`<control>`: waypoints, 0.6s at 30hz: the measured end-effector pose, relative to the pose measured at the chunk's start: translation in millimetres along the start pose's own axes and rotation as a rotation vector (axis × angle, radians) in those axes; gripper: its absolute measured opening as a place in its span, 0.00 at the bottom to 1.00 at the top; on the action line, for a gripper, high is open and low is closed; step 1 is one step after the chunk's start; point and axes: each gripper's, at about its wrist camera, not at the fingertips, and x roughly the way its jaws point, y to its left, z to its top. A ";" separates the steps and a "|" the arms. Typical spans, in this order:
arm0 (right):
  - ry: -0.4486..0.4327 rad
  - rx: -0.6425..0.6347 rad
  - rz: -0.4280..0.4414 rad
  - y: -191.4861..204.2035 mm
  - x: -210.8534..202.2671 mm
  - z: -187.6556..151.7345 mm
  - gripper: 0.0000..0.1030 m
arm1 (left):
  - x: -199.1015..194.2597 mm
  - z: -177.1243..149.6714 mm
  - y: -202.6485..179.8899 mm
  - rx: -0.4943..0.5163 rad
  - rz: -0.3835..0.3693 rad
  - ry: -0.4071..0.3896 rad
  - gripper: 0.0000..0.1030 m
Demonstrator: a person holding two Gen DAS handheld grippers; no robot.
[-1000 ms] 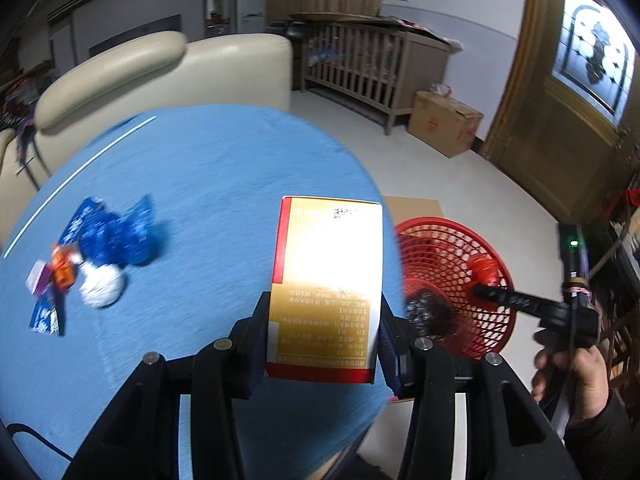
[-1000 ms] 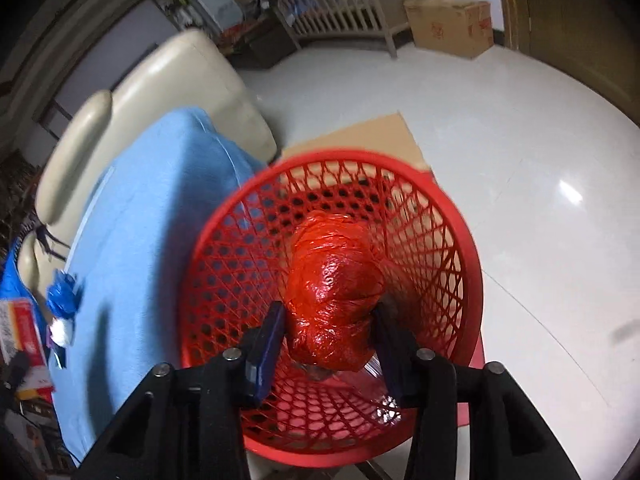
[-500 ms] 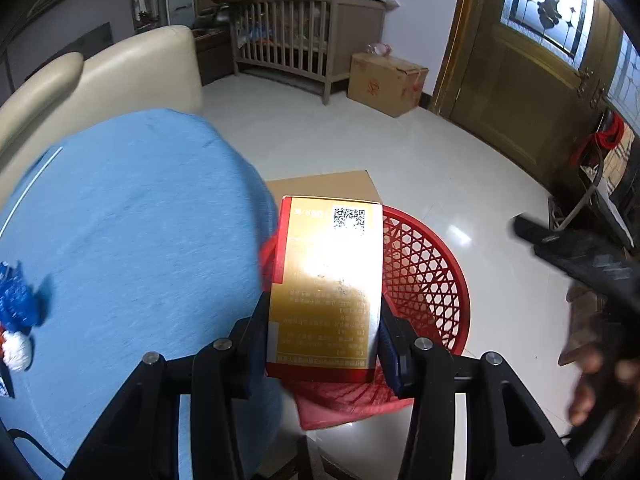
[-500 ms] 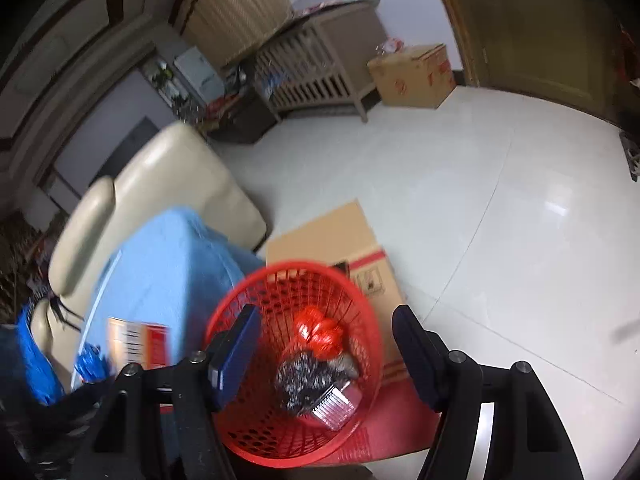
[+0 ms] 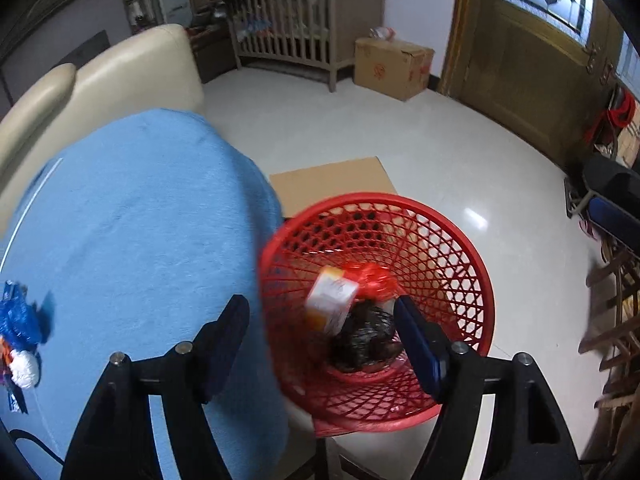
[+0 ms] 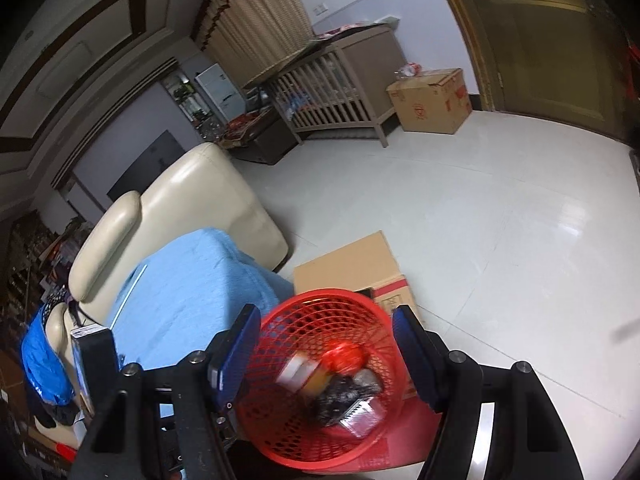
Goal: Collect trash
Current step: 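Drop the red bag with the right tool while the left tool drops the medicine box into the basket, then return both tools to the table above the remaining trash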
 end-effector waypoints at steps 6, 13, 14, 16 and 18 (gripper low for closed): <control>0.026 -0.075 0.037 45.1 7.6 -7.5 0.70 | -31.1 -9.3 42.4 -0.095 0.028 -0.065 0.73; 0.061 -0.172 0.091 102.2 12.7 -27.6 0.70 | -60.8 -30.6 89.4 -0.188 0.063 -0.113 0.73; 0.063 -0.182 0.095 108.2 13.1 -30.4 0.70 | -64.0 -34.3 96.4 -0.203 0.066 -0.118 0.73; 0.077 -0.208 0.110 124.5 16.3 -37.3 0.70 | -69.8 -43.5 110.7 -0.229 0.071 -0.128 0.73; 0.093 -0.232 0.120 138.7 20.9 -43.8 0.70 | -78.8 -59.8 133.8 -0.269 0.093 -0.143 0.73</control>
